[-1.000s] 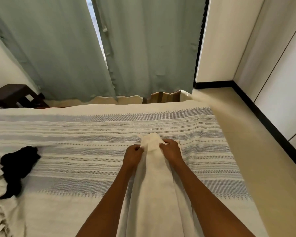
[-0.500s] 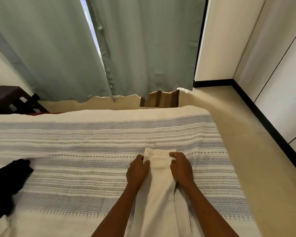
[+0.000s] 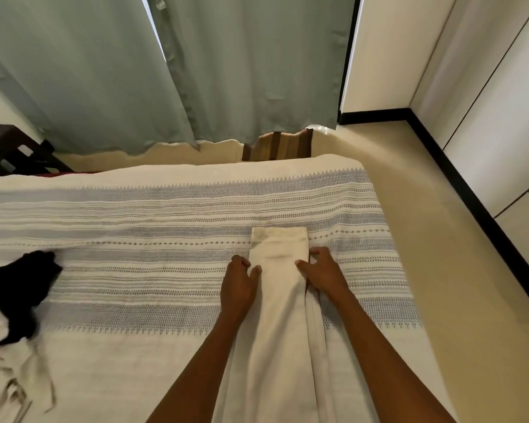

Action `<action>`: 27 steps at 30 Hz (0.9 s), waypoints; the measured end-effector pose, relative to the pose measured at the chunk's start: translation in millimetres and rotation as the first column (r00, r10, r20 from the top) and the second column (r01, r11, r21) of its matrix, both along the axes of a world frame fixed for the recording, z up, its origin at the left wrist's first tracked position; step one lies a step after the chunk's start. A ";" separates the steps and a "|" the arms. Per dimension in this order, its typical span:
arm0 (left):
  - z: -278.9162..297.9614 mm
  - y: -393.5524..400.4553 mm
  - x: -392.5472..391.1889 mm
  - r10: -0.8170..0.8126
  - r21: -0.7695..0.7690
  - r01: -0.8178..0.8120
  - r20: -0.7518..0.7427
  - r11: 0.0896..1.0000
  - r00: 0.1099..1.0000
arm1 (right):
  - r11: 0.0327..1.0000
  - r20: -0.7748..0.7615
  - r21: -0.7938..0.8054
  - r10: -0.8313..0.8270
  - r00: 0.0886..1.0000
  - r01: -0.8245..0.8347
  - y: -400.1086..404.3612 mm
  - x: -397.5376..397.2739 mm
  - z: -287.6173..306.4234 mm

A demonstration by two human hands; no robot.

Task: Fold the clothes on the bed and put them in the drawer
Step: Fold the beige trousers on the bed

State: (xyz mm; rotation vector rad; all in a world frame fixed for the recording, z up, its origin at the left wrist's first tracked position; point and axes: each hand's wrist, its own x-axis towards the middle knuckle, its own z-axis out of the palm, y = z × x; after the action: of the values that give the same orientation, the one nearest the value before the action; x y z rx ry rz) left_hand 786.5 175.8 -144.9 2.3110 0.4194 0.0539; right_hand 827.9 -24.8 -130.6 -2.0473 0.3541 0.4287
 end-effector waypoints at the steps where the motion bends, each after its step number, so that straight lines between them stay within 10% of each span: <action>1: 0.9 -1.1 -14.6 -0.007 -0.019 0.007 -0.007 1.000 1.000 | 0.999 -0.029 0.026 0.024 0.999 -0.024 -2.2 -11.8 0.0; 8: 6.9 13.0 -103.6 -0.026 -0.057 0.020 -0.102 0.998 0.994 | 0.977 -0.144 0.037 0.211 0.967 -0.208 -10.8 -70.1 4.0; 14: 11.7 21.0 -177.2 -0.065 -0.080 0.050 -0.187 0.996 0.980 | 0.998 0.043 -0.061 -0.006 0.999 0.009 -13.3 -123.8 24.9; 27: 26.9 21.2 -282.7 -0.107 -0.064 0.090 -0.341 0.994 0.934 | 0.987 -0.225 0.102 0.143 0.964 -0.123 -29.0 -245.7 25.2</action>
State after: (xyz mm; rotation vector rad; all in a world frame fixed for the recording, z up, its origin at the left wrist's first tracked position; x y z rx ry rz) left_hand 503.9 197.0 -118.0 2.2928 0.4720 -0.4125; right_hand 582.2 -53.8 -105.4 -1.9459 0.3318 0.7569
